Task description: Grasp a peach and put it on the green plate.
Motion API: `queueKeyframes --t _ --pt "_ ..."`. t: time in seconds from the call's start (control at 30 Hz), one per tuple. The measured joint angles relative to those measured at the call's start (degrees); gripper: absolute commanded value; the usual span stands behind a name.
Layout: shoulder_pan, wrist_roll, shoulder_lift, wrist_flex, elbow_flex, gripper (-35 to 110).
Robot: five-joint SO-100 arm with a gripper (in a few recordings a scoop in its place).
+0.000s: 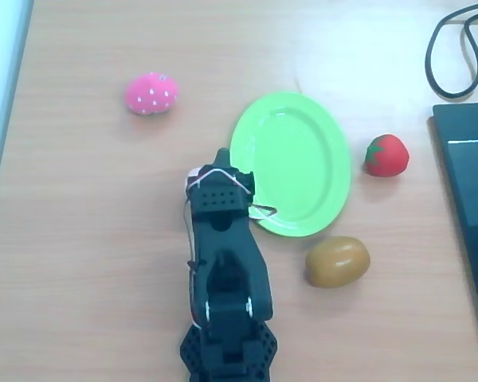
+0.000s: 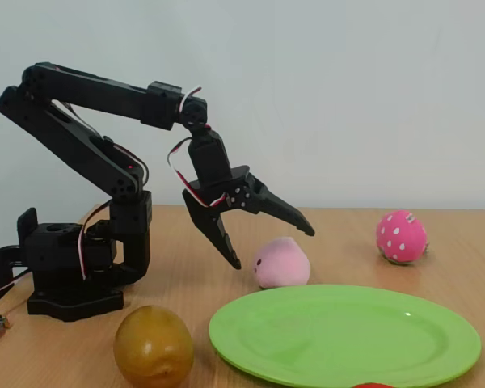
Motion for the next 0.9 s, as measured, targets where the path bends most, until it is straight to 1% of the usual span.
queueKeyframes --t 0.33,0.9 --pt "-1.05 2.02 -6.15 -2.64 -2.72 59" --pt "-1.85 1.67 -13.8 -8.0 -4.57 56"
